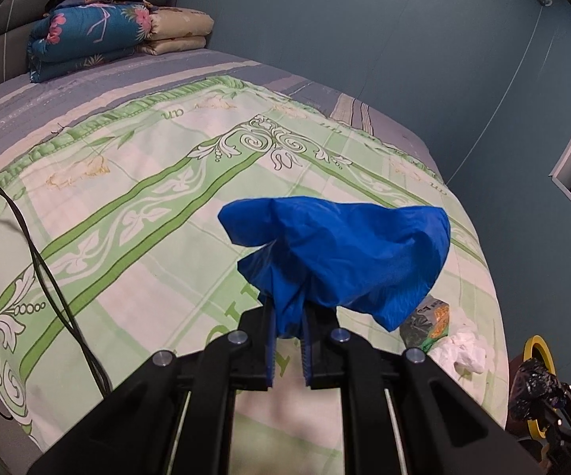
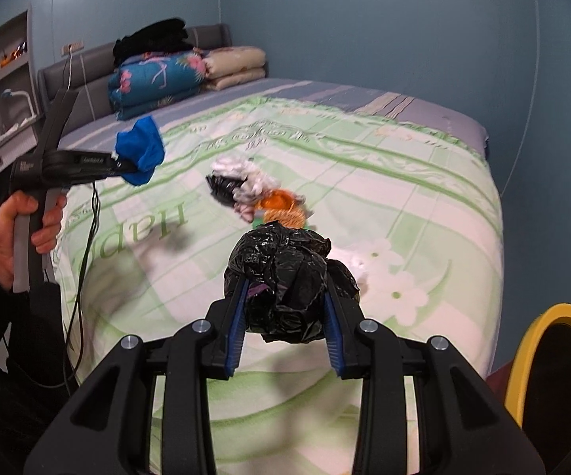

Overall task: Collect trash
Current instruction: 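Lift the blue bag and black bag and carry both over the yellow-rimmed bin, then open the left gripper dropping the blue bag while the right gripper releases the black bag into the bin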

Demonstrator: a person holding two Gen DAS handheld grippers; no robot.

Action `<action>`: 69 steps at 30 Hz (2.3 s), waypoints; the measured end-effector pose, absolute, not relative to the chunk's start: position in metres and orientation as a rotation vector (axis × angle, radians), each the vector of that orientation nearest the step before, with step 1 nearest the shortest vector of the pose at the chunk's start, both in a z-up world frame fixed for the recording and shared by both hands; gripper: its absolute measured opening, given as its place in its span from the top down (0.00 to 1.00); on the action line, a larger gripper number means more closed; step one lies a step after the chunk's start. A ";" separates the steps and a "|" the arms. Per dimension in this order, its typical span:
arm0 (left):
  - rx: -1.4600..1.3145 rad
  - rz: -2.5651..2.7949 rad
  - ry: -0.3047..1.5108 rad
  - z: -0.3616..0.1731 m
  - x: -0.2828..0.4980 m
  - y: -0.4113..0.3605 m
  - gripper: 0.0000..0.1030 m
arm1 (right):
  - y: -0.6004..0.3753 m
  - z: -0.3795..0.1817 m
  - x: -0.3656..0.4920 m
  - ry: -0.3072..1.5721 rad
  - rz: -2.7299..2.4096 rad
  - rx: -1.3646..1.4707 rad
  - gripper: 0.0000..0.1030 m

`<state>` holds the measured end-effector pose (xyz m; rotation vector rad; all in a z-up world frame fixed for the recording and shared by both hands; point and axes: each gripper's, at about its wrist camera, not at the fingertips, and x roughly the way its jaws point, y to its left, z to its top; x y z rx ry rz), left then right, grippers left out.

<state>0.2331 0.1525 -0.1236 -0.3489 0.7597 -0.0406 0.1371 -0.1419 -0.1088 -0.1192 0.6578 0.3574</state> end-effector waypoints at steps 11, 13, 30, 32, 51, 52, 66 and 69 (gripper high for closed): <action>-0.319 -0.076 0.711 -0.096 0.220 0.136 0.91 | -0.176 -0.085 0.122 0.585 0.292 -0.062 0.69; -0.310 -0.082 0.706 -0.091 0.218 0.130 0.91 | -0.182 -0.082 0.120 0.575 0.278 -0.053 0.69; -0.214 -0.254 0.685 -0.063 0.211 0.040 0.91 | -0.246 -0.060 0.093 0.474 0.125 0.061 0.69; -0.202 -0.281 0.674 -0.059 0.210 0.025 0.91 | -0.256 -0.056 0.087 0.449 0.094 0.067 0.69; -0.113 -0.629 0.561 -0.009 0.200 -0.156 0.91 | -0.341 -0.009 0.014 0.149 -0.297 0.063 0.68; -0.107 -0.643 0.560 -0.009 0.200 -0.166 0.91 | -0.346 -0.008 0.011 0.143 -0.310 0.071 0.68; -0.033 -0.800 0.678 -0.052 0.209 -0.283 0.91 | -0.409 -0.039 0.018 0.215 -0.401 0.185 0.68; -0.024 -0.816 0.711 -0.064 0.211 -0.301 0.91 | -0.425 -0.049 0.023 0.241 -0.410 0.219 0.68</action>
